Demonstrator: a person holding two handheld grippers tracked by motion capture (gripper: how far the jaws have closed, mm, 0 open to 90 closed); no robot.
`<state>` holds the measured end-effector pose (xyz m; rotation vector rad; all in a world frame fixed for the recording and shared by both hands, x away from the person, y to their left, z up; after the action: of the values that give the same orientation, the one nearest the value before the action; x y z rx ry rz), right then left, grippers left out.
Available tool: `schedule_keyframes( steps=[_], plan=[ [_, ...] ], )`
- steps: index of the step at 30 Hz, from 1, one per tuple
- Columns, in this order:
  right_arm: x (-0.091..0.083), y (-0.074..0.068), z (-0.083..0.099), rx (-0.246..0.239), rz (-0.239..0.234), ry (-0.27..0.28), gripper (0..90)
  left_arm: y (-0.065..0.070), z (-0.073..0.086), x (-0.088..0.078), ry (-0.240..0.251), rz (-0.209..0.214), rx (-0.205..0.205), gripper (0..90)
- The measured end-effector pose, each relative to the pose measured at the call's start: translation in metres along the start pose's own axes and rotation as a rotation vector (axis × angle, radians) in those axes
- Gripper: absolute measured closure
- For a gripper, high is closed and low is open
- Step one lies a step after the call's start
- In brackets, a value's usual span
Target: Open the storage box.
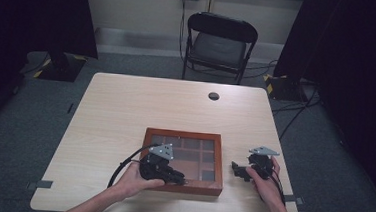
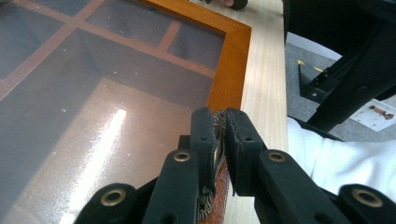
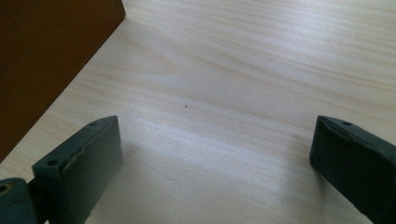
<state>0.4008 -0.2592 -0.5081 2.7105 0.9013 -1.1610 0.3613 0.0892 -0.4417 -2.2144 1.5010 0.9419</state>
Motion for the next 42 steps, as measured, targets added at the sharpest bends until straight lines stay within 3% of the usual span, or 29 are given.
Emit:
schedule_keyframes(
  steps=[6, 17, 22, 42],
  plan=[
    [0.000, 0.000, 0.000, 0.002, 0.001, -0.001, 1.7, -0.001, -0.005, -0.004, 0.001, 0.002, -0.023, 82.0],
    [0.000, 0.000, 0.000, 0.000, 0.000, 0.000, 1.7, -0.002, -0.015, -0.014, 0.007, 0.004, -0.029, 81.7],
    [0.000, 0.000, 0.000, 0.000, -0.001, 0.000, 1.7, -0.002, -0.021, -0.017, -0.016, -0.007, -0.018, 81.6],
    [0.000, 0.000, 0.000, 0.002, 0.001, -0.001, 1.7, -0.004, -0.033, -0.026, -0.015, -0.006, -0.063, 81.3]
  ],
)
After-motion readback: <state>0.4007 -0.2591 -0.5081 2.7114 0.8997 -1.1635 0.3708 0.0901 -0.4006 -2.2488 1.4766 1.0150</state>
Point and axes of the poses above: each handheld gripper's, and its own axes: x roughly forward along the jaws, z roughly out of its underside, y roughly to its right, the point moved 1 cm from there along x, roughly forward along the jaws, and after that the axes turned 15 degrees about -z, right-handed, at the moved point
